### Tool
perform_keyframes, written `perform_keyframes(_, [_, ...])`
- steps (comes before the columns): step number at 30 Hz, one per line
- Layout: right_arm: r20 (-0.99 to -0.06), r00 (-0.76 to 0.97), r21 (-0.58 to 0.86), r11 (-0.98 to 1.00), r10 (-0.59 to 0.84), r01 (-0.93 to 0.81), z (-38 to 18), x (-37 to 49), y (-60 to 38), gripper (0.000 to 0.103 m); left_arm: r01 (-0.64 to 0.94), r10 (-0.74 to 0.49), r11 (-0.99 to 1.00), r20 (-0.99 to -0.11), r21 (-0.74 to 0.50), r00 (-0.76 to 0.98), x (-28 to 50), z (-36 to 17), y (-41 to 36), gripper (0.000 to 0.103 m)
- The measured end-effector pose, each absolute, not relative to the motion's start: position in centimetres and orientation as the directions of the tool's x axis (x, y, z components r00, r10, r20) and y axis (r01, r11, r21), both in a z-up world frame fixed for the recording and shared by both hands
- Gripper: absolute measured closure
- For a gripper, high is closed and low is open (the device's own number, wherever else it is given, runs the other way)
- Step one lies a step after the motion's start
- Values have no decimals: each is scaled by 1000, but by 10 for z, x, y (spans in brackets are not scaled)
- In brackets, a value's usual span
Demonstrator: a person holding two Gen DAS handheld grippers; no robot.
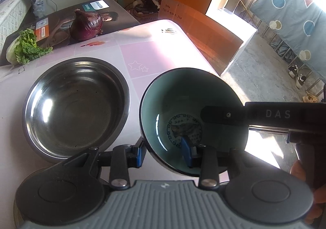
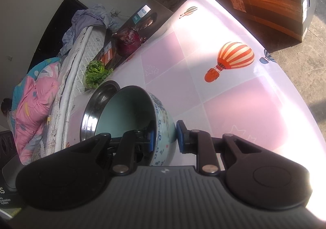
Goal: Organize plates and bowls
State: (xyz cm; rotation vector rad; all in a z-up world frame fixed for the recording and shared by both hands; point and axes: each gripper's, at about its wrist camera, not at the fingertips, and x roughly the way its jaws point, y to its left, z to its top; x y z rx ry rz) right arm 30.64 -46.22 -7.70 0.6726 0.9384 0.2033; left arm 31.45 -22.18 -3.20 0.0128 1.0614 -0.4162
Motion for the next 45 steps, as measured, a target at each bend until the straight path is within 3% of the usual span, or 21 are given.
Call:
perform_keyframes(13, [-647,567,627,779,510,14,-40,362,-373,83,213,-281,957,-810,-197,515,345,-4,-126,66])
perform_keyframes(24, [-724,516,541,841,458,13,-72,415,-313,83,160,-255,966,-852,-203,457,383,-52,-89,66])
perform_keyframes(30, [-739,535,494,869,410,16,-83,423,-310,81,174,-272,961,-834,-213,480,382,-50,-85,65])
perform_keyframes(36, [-693,589,539,841,416,40,-68,418,-328,72,165,-287,958,-819,-235,496,370,-33,-74,52])
perform_keyframes(38, [-664,608,569,822,435,34,-60,410,-334,72,159,-267,963,-814,-216,516,359,-24,-72,42])
perform_keyframes(45, [-541,660,680,733,521,-21,-17,344,-355,71,207,-290,956,-768,-207,571,294,20,-47,31])
